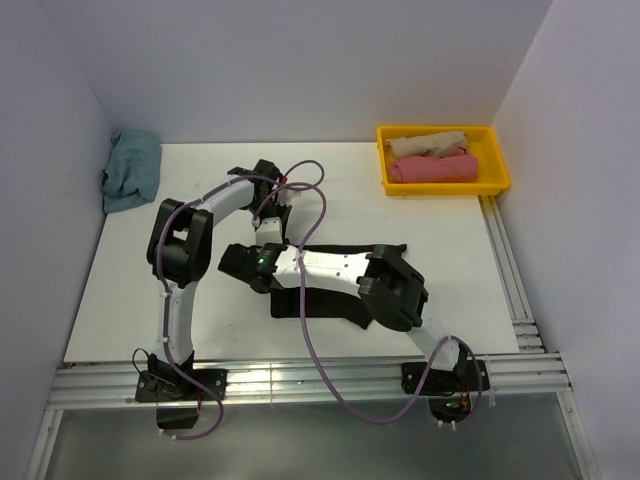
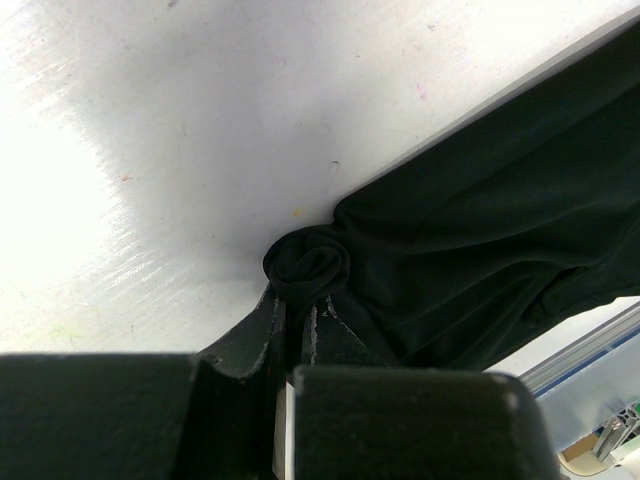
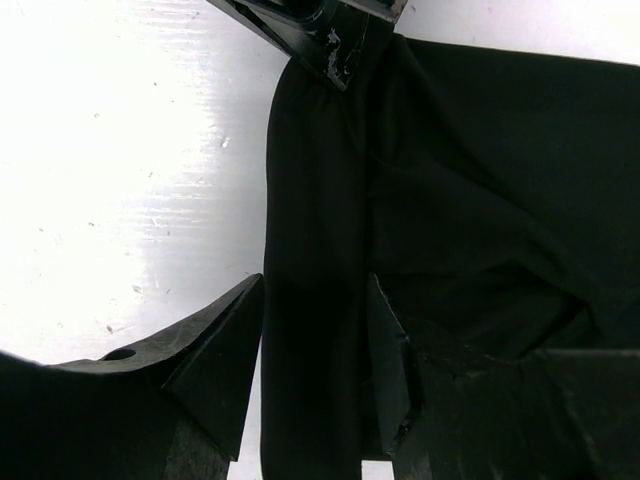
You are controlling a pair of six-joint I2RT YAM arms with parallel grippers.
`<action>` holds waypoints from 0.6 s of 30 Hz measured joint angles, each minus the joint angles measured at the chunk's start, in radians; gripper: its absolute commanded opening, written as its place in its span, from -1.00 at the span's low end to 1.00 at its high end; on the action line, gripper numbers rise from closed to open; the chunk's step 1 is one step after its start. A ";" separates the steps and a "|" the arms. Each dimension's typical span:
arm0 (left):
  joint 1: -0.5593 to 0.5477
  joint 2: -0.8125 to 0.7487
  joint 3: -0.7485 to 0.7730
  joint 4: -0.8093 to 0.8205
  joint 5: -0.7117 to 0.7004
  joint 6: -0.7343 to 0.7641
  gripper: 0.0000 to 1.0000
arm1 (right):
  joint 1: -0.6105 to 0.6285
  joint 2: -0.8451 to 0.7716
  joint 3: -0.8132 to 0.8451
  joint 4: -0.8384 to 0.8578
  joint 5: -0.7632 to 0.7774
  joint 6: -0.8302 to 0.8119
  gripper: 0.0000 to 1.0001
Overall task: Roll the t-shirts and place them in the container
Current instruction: Roll the tshirt
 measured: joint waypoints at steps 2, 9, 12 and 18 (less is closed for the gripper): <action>-0.001 0.000 0.000 0.000 0.000 0.000 -0.99 | 0.000 0.001 0.000 0.001 0.003 -0.007 0.08; -0.002 0.001 0.003 -0.003 -0.001 0.000 -0.99 | -0.005 0.063 0.037 0.006 0.002 -0.019 0.08; -0.002 0.002 0.004 -0.003 -0.001 0.000 -0.99 | -0.008 0.080 0.037 0.006 -0.002 -0.019 0.06; -0.003 0.002 0.005 -0.005 -0.002 0.001 -0.75 | -0.019 0.081 -0.004 0.037 -0.010 -0.015 -0.21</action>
